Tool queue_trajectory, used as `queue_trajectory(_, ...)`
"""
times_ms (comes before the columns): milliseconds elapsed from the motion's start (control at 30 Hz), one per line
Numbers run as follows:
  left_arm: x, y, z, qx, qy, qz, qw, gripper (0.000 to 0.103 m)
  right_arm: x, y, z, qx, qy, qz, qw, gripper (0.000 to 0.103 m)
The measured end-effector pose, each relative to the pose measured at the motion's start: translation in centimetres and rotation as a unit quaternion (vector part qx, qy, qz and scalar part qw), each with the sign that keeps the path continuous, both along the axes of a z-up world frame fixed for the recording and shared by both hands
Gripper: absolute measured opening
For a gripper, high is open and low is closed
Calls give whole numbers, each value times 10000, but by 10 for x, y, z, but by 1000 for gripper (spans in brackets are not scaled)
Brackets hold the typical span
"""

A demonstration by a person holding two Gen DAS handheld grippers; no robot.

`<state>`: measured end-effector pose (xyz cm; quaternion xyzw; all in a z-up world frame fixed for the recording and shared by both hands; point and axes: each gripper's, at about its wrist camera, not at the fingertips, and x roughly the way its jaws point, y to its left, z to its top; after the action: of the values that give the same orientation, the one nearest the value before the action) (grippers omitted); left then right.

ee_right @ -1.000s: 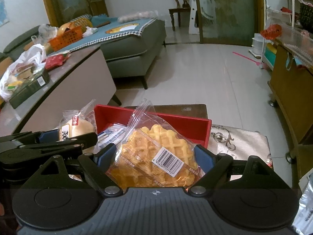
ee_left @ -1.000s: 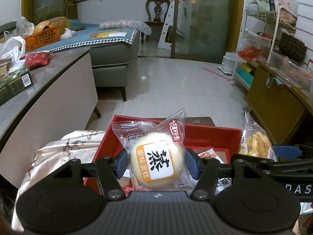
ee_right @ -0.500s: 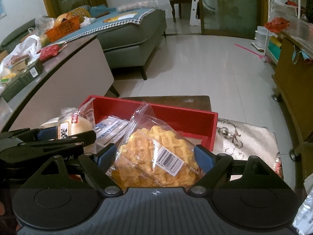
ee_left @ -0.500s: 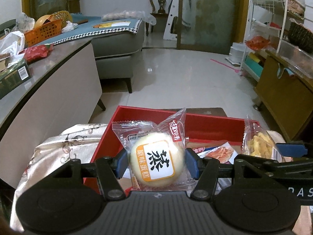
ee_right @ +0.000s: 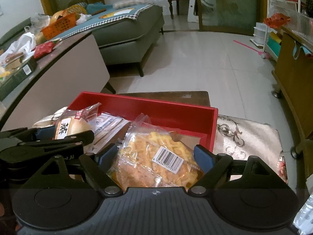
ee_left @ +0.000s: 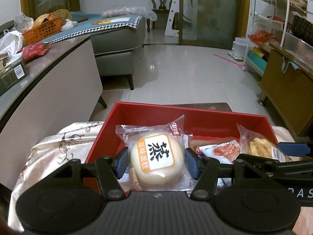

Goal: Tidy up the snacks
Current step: 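Lower the bread bun and waffle bag into the box and open both grippers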

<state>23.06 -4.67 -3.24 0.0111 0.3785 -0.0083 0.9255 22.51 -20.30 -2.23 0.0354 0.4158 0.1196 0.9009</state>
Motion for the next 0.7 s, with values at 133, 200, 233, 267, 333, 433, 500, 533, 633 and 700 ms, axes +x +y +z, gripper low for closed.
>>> queue_trajectory(133, 4, -1, -2, 26, 5, 43, 10000, 54, 3, 0, -3, 2, -47, -30, 10000, 90)
queue_trajectory(200, 6, -1, -4, 67, 12, 73, 10000, 57, 5, 1, -4, -36, -75, -42, 10000, 90)
queue_trajectory(233, 7, 0, -6, 88, 31, 86, 9999, 58, 5, 2, -5, -69, -104, -36, 9999, 90)
queue_trajectory(267, 8, 0, -7, 93, 57, 102, 9999, 60, 6, 2, -5, -95, -115, -28, 9999, 90)
queue_trajectory(333, 10, 2, -8, 108, 94, 141, 9998, 63, 7, 3, -7, -126, -125, -27, 9998, 91)
queue_trajectory(433, 10, 2, -8, 180, 79, 146, 9997, 67, 8, 3, -8, -156, -146, -38, 9998, 91)
queue_trajectory(500, 10, 3, -8, 191, 91, 153, 9997, 69, 9, 2, -8, -151, -144, -44, 9998, 91)
queue_trajectory(533, 10, 3, -8, 187, 103, 160, 9996, 69, 9, 3, -7, -165, -142, -43, 9998, 91)
queue_trajectory(633, 10, 3, -6, 186, 101, 141, 9997, 70, 9, 1, -6, -118, -147, -64, 9998, 91)
queue_trajectory(700, 8, 4, -2, 157, 45, 146, 9998, 73, 9, 0, -4, -49, -164, -91, 9998, 91)
